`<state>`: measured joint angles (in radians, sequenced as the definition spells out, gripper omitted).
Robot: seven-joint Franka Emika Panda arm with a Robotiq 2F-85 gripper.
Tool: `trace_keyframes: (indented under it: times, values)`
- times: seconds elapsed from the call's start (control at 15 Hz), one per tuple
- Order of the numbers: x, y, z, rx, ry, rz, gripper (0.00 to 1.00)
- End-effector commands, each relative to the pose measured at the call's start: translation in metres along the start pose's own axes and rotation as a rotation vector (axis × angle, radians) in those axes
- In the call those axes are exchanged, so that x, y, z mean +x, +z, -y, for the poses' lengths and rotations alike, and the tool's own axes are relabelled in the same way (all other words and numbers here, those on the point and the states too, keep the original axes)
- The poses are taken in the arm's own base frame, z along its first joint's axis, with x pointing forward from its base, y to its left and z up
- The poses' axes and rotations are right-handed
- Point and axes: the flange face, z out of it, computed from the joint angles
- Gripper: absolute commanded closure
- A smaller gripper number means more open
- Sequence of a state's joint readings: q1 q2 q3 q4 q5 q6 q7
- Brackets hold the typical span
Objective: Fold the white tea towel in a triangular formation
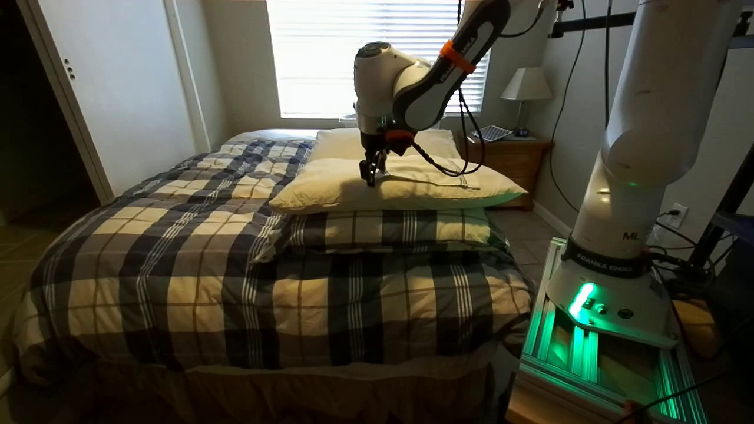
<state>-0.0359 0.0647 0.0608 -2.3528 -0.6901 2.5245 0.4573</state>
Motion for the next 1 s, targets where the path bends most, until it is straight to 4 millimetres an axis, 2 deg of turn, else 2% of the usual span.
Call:
trace_keyframes:
  times: [0.0,0.2,0.4,0.53,0.93]
  values:
    - [0.005,0.008,0.0,-0.017,0.004,0.015,0.56]
    - [0.004,0.004,-0.009,-0.04,0.007,0.016,0.77]
    - [0.001,0.002,-0.027,-0.079,-0.012,0.02,0.98]
    - [-0.004,0.002,-0.048,-0.095,0.015,0.023,1.0]
    - [-0.023,-0.002,-0.114,-0.135,0.107,0.009,0.98]
